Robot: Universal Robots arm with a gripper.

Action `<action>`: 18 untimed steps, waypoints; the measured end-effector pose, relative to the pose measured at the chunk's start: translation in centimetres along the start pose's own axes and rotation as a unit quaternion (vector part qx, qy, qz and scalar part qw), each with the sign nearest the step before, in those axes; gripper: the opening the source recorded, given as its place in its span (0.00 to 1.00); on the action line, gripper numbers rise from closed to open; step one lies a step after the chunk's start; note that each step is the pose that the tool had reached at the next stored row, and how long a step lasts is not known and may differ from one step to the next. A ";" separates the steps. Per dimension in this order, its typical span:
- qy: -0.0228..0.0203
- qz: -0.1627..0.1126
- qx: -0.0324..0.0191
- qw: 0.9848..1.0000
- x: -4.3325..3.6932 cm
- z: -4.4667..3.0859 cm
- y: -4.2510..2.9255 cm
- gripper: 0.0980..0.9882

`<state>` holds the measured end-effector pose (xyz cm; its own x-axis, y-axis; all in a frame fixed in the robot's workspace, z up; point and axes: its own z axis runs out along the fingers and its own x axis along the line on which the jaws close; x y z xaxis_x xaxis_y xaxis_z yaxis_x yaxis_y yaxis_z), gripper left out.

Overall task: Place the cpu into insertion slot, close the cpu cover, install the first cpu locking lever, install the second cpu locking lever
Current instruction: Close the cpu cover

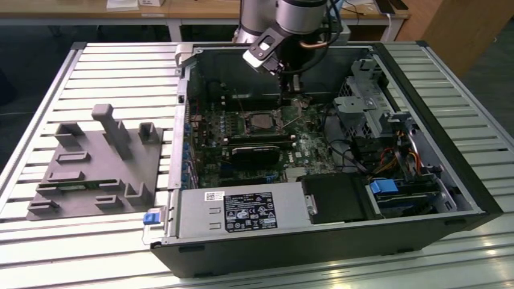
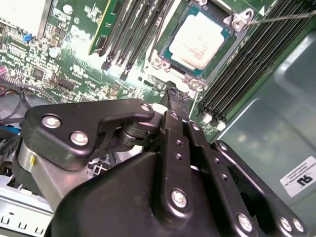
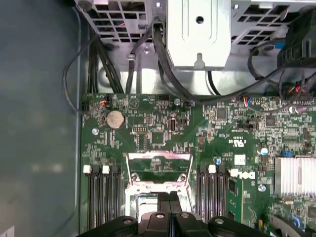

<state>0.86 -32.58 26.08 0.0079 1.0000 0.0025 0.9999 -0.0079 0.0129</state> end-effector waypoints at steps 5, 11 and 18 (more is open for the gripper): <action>0.000 0.000 0.000 1.000 0.01 0.04 0.70 0.01; 0.000 0.000 0.000 1.000 0.07 0.09 1.75 0.01; 0.000 0.000 0.000 1.000 0.34 0.20 2.66 0.01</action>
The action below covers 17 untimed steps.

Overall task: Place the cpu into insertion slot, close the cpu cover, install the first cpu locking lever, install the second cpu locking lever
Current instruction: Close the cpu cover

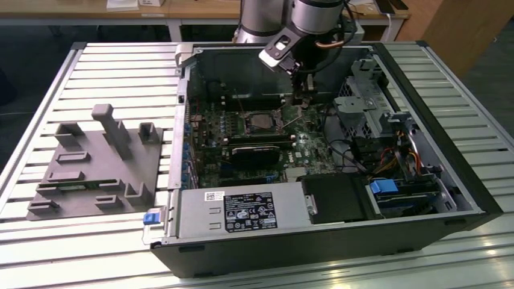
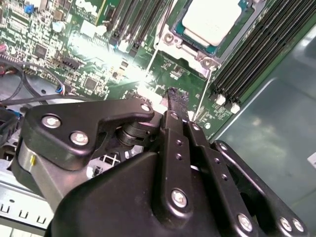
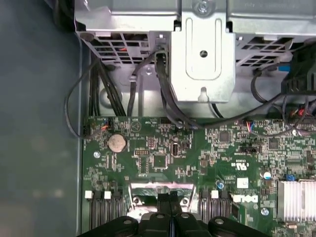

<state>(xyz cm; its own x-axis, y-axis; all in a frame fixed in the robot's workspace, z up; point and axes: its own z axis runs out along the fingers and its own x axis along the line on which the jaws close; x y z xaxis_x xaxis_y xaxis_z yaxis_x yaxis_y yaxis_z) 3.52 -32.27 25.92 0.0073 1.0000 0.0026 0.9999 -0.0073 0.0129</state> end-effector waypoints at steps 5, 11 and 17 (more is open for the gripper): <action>0.000 0.000 0.000 1.000 0.29 0.08 0.53 0.01; 0.000 -0.001 0.000 1.000 0.52 0.18 1.04 0.01; 0.000 -0.001 0.000 1.000 0.53 0.20 1.18 0.01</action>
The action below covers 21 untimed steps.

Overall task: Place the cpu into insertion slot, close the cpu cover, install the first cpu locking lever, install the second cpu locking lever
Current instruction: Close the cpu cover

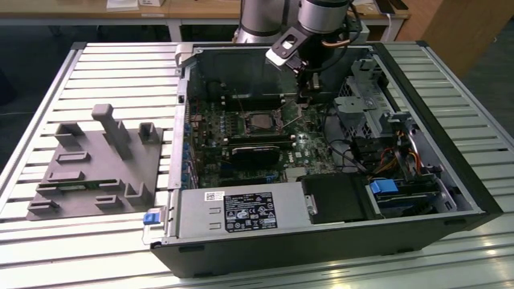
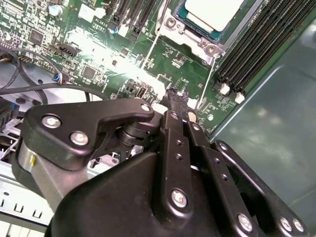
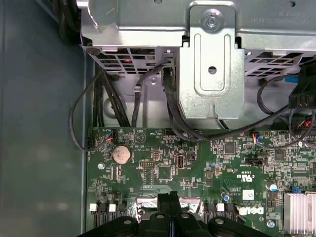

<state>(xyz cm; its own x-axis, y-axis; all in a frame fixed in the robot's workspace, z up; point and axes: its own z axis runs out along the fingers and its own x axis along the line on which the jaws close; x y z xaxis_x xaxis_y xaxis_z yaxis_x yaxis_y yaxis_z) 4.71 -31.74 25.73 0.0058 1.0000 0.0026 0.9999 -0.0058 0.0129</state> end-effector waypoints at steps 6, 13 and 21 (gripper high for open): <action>0.000 0.000 0.000 1.000 0.00 0.04 0.33 0.01; 0.000 0.000 0.000 1.000 0.06 0.21 1.11 0.01; 0.000 0.000 0.002 1.000 0.31 0.62 1.88 0.01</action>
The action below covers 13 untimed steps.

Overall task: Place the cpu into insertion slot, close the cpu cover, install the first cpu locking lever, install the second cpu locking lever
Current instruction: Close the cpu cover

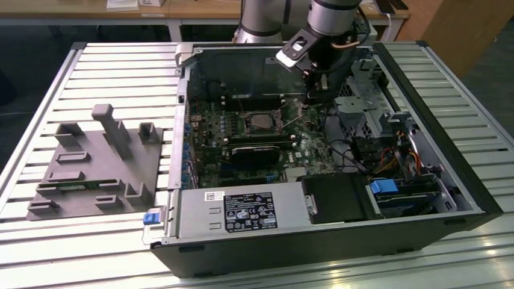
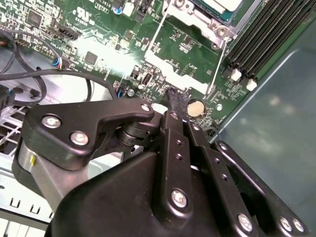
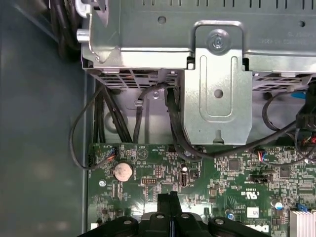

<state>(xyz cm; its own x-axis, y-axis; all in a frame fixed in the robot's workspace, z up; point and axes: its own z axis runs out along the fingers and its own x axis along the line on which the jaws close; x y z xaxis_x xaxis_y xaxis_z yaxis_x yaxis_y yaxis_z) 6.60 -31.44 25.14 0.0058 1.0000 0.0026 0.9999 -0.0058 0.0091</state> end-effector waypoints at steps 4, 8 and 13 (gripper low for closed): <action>0.000 0.000 0.002 1.000 0.03 0.44 0.15 0.01; 0.000 0.000 0.002 1.000 0.04 0.98 0.17 0.01; 0.000 0.000 0.002 1.000 0.03 1.12 -0.40 0.01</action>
<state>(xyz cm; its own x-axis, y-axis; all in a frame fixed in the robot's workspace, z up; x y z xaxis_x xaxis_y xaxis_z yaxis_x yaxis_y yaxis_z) 6.21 -31.40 24.02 0.0058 1.0000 0.0024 1.0000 -0.0058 0.0043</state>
